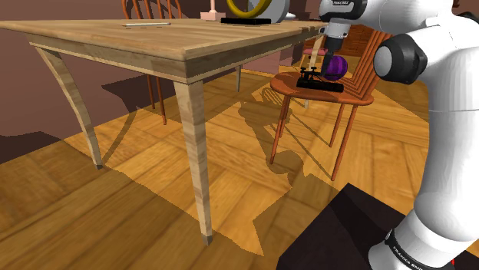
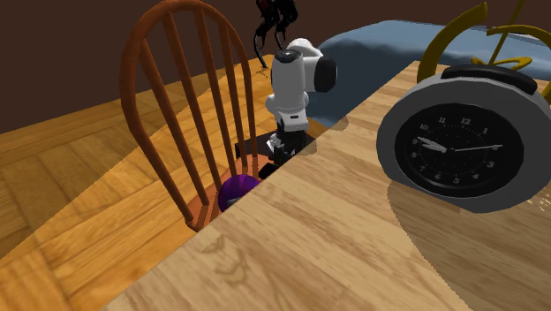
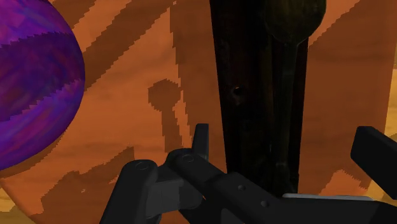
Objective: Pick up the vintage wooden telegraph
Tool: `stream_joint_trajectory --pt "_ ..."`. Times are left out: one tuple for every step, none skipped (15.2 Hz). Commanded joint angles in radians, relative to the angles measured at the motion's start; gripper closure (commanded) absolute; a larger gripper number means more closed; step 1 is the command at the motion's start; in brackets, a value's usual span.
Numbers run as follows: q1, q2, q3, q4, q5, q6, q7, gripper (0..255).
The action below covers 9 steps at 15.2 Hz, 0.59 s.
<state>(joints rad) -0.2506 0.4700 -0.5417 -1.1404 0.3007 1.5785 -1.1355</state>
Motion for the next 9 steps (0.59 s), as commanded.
stream_joint_trajectory --pt "0.013 -0.012 -0.001 -0.047 -0.005 0.036 -0.001 0" --pt "0.016 -0.014 -0.001 -0.058 -0.006 0.045 -0.002 0" --pt "0.016 -0.014 -0.001 -0.059 -0.006 0.045 -0.002 0" --pt "0.017 -0.018 -0.001 -0.064 -0.008 0.046 -0.002 255" --pt "0.018 -0.020 -0.002 -0.067 -0.009 0.048 -0.002 255" --pt "0.018 -0.020 -0.002 -0.067 -0.009 0.048 -0.002 255" --pt "0.018 -0.020 -0.002 -0.067 -0.009 0.048 -0.002 255" --pt "0.018 -0.020 -0.002 -0.067 -0.009 0.048 -0.002 255" --pt "0.018 -0.020 -0.002 -0.067 -0.009 0.048 -0.002 255"
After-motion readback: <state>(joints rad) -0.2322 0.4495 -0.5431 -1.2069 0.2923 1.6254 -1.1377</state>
